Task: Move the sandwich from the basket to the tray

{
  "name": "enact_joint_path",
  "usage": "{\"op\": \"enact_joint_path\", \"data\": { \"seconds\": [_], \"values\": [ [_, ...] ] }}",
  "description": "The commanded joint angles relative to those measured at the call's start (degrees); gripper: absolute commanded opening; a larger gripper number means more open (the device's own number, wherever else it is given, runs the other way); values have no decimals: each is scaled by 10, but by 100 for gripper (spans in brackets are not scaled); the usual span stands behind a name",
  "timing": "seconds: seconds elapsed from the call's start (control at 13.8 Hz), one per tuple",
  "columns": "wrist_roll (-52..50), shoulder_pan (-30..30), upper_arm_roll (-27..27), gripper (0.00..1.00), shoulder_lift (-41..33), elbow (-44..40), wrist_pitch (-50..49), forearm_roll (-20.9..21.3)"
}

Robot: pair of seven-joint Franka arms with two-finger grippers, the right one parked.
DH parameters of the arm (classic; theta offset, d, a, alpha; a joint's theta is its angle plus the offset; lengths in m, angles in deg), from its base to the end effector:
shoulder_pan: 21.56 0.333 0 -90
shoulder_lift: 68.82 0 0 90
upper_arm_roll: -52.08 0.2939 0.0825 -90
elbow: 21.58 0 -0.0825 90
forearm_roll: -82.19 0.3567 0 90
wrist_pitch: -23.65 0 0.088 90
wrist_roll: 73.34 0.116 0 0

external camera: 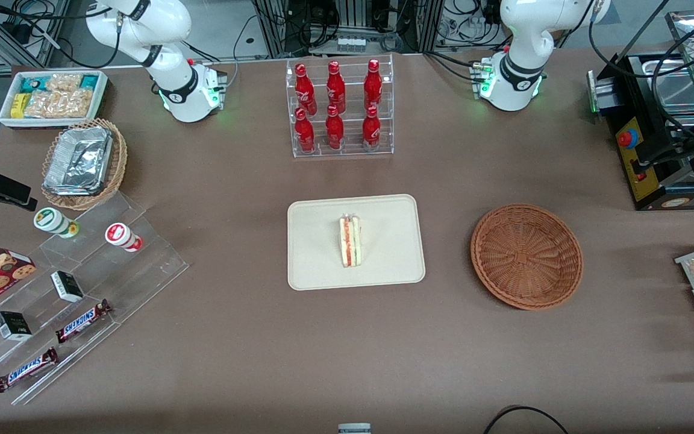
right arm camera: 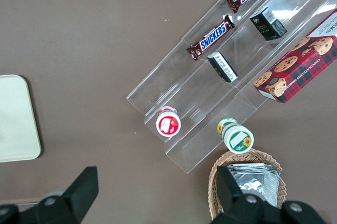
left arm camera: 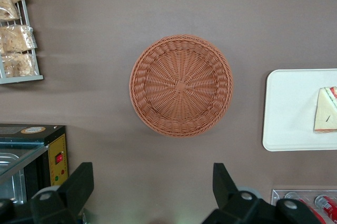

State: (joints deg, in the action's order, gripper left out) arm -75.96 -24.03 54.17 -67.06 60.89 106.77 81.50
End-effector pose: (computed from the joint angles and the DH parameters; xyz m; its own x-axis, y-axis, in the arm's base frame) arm 0.5238 -0.0053 0.6245 0.9991 0.0376 -0.0198 0.0378 -0.9992 0.0100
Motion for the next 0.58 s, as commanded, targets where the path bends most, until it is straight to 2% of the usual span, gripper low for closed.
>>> {"op": "enact_joint_path", "data": {
  "seconds": [0.0,0.51],
  "values": [
    [9,-16,13,100,2,-7,-13,1],
    [5,-4,12,100,-2,0,-17,3]
  ]
}}
